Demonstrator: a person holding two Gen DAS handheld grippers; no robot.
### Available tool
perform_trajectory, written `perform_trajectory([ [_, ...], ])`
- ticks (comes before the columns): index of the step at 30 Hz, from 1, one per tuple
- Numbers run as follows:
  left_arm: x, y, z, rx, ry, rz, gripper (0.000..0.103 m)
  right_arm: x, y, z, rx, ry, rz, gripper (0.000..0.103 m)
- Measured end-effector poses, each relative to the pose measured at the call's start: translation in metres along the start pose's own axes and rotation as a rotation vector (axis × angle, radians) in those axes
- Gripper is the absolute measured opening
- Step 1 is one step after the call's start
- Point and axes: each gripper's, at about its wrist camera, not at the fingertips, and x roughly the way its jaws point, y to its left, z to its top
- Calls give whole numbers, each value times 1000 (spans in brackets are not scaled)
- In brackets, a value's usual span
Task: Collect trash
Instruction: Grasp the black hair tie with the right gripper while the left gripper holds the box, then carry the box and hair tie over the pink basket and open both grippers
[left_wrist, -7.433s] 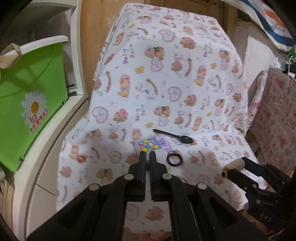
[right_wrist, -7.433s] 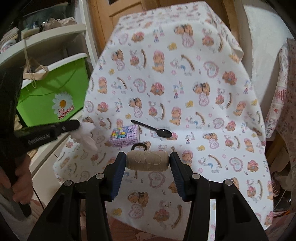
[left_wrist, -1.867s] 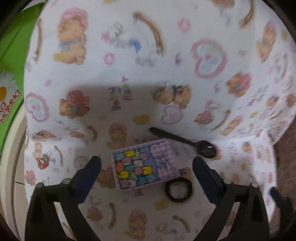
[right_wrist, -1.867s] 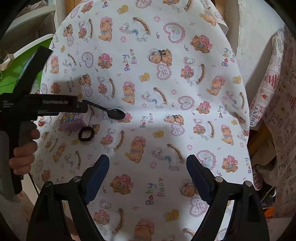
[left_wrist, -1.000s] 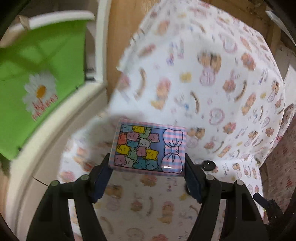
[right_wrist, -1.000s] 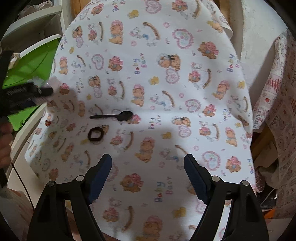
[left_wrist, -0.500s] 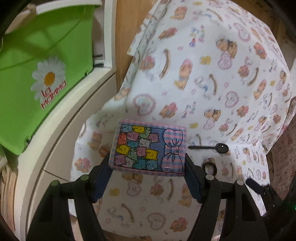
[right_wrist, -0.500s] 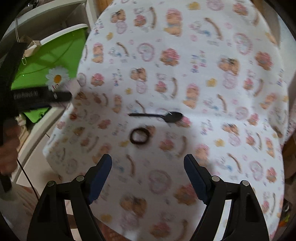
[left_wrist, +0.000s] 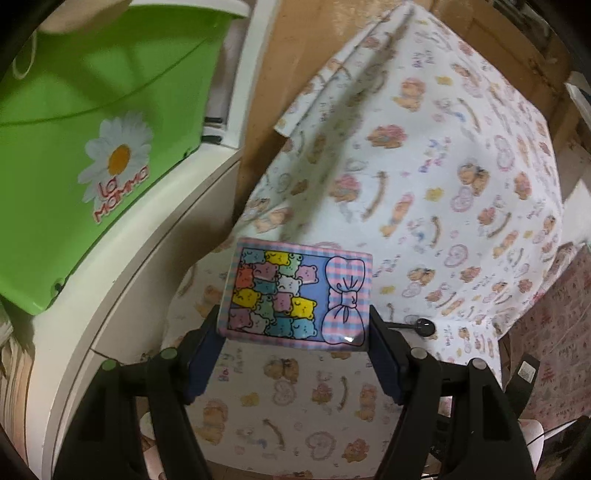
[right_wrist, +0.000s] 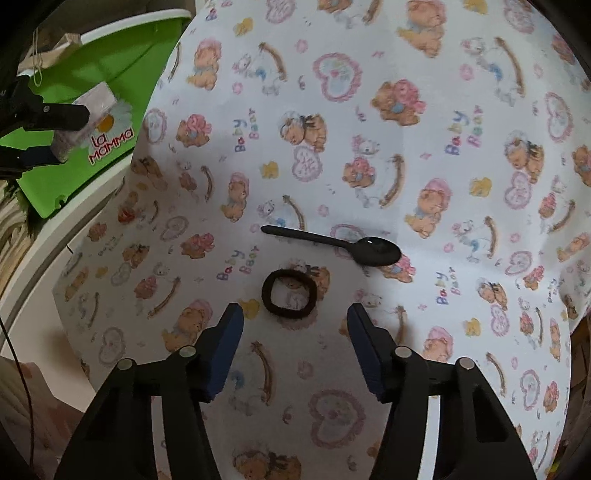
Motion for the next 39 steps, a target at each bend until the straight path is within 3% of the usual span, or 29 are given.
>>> perform_trajectory([
  [5,10,-4,-9,25,14,45,70,11,1,2,6,25,-17,54],
  [8,14,-9,-13,46,14,85,70,14,0,1,16,29,-22,46],
  [11,16,-11,-15,45,14,147,70,16,6,1,-21,16,-35,27],
  [12,17,-11,-16,46,16,153,70,15,5,0,-19,9,-20,13],
  [13,18,-11,-16,43,18,154,70,14,4,-1,-10,2,-8,10],
  [19,14,-24,-18,85,-10,165,70,-6,-5,-7,61,-63,87,8],
  [32,15,-52,-51,142,7,175,70,-73,-6,-17,9,-149,67,8],
  [39,0,-69,-71,153,7,117,70,-107,-18,-27,19,-188,40,8],
])
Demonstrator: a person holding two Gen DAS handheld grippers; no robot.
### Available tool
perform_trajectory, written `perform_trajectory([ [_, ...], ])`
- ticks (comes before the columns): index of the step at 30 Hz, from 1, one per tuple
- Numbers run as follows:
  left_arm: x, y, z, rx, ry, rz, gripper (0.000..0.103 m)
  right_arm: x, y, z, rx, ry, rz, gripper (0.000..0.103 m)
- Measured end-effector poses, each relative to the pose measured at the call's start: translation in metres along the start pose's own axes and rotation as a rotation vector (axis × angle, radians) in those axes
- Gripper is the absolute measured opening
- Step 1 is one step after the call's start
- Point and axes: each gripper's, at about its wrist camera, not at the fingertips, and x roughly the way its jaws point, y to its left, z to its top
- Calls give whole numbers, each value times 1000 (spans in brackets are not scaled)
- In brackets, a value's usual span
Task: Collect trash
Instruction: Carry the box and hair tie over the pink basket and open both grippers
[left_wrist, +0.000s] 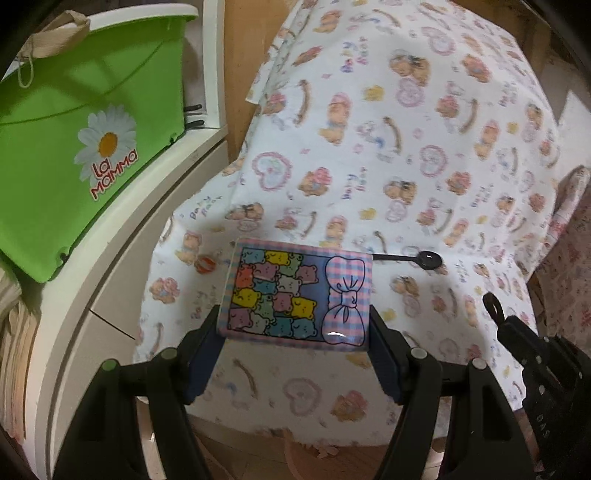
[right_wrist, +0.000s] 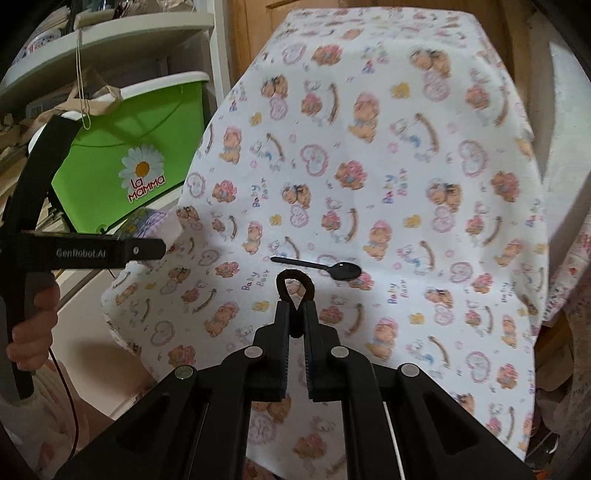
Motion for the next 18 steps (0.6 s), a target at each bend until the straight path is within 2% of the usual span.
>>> perform_trajectory([
  [5,-25,-10,-29,1,-27,-30,70,-36,1,-3,19,-19,18,8],
  [7,-35,-12,-48,-14,-42,-83,70,-52,5,-5,5,-37,28,8],
  [8,-37,-13,-54,-18,-46,-85,70,-63,8,-8,-9,-48,27,8],
  [12,-44,-15,-73,-55,-43,10,70,-85,16,-21,-12,-52,31,8],
  [15,-45,-15,-85,-68,-9,-40,70,-96,22,-35,-13,-31,21,8],
  [18,-49,-26,-98,-20,-1,-34,70,-103,25,-49,3,-3,25,8],
])
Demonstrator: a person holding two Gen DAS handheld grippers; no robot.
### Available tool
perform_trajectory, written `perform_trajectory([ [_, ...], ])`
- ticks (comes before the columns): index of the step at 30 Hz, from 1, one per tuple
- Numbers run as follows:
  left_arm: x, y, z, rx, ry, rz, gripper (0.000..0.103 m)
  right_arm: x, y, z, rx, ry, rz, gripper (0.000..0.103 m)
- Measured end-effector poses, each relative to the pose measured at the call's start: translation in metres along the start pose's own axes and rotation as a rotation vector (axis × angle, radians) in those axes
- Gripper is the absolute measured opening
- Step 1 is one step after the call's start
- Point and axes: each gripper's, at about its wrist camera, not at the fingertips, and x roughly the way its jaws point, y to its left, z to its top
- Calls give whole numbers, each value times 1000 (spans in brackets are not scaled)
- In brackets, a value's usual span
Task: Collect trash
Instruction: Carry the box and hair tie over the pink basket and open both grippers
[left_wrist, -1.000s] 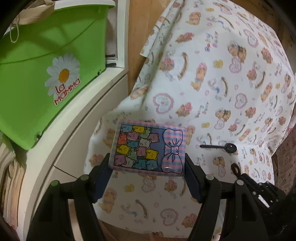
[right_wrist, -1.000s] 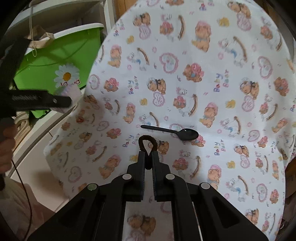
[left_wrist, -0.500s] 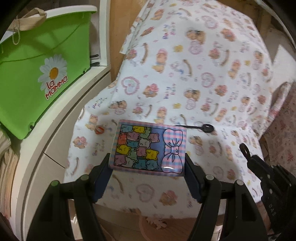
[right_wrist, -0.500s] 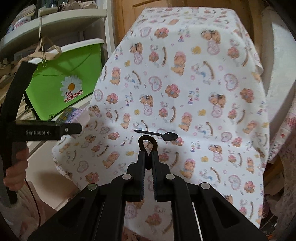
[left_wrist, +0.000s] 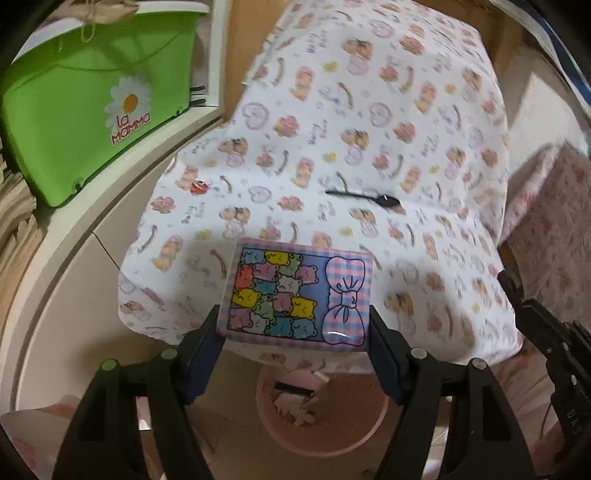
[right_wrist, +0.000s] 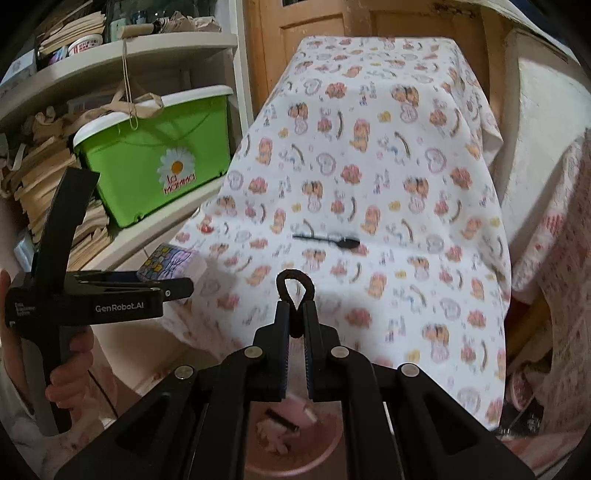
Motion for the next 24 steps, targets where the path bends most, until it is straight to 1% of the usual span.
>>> perform_trajectory([
  [2,1,-6,-8,16,22,-19,70,-2,2,-12,8,32,22,8],
  [5,8,-15,-19,35,80,-50,70,4,6,-26,-16,72,7,8],
  [7,14,-18,-28,26,130,-78,70,12,10,-34,-34,112,9,8],
  [9,19,-19,-34,22,167,-97,70,21,11,-41,-27,167,38,8],
  [13,30,-18,-43,29,217,-73,70,40,8,-54,5,268,68,8],
  [19,55,-7,-56,8,313,-37,70,63,4,-73,12,375,44,8],
  [24,77,-7,-66,3,381,-52,70,84,1,-90,27,446,43,8],
])
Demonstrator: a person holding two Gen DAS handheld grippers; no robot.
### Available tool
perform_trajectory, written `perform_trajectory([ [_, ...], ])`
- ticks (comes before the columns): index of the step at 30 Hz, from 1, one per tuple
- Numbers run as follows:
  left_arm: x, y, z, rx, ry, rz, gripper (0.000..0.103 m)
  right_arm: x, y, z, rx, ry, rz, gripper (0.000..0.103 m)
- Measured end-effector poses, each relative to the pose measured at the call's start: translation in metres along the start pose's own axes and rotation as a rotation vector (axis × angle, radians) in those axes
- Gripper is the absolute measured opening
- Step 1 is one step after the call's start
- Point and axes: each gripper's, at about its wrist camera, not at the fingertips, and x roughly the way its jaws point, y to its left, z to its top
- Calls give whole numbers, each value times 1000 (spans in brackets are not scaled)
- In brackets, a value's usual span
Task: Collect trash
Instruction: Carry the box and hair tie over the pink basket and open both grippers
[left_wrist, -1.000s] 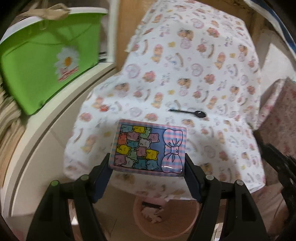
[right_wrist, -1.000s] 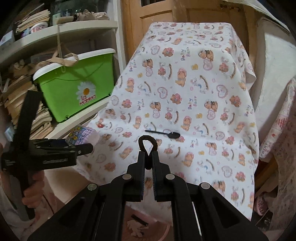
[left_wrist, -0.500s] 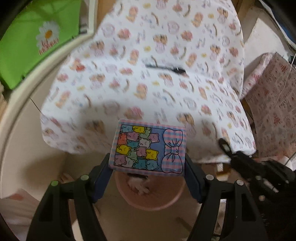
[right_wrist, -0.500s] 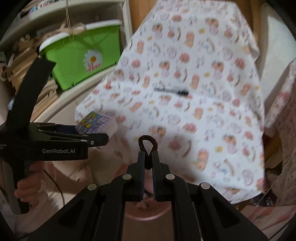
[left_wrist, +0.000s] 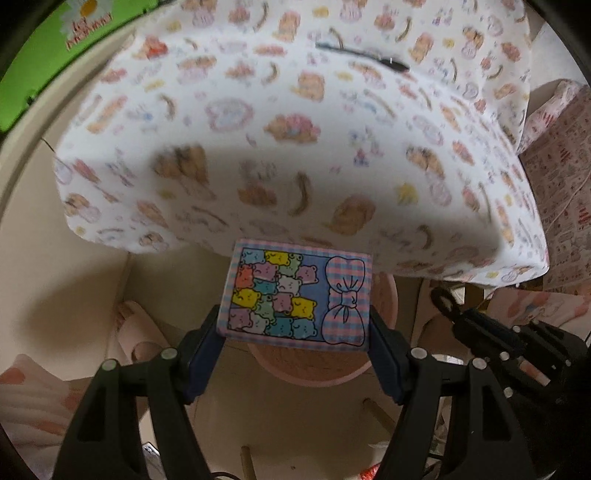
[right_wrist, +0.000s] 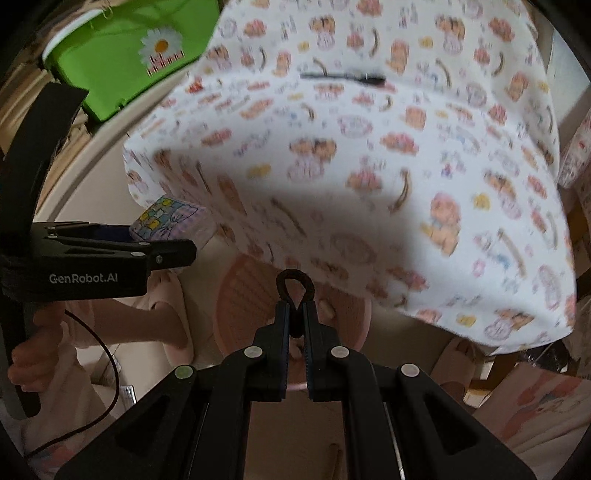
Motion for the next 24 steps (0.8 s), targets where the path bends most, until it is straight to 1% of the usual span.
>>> perform_trajectory([
  [4,30,-2,-2,-19,81,-32,70,23,-2,-9,7,56,15,8],
  [6,44,-2,0,-34,116,-30,70,39,-5,-14,27,96,15,8],
  [10,67,-3,-1,-38,180,-13,70,60,-9,-22,50,148,-16,8],
  [13,81,-4,-2,-30,217,3,70,74,-2,-29,14,185,-32,8],
  [15,91,-3,-4,-30,250,-5,70,78,3,-32,-6,196,-33,8],
  [19,101,-4,-6,-33,265,-3,70,88,2,-35,5,208,-23,8],
  [22,104,-3,-4,-43,260,-21,70,93,-2,-35,21,191,-28,8],
  [24,103,-1,-2,-48,263,-26,70,95,-5,-35,24,180,-46,8],
])
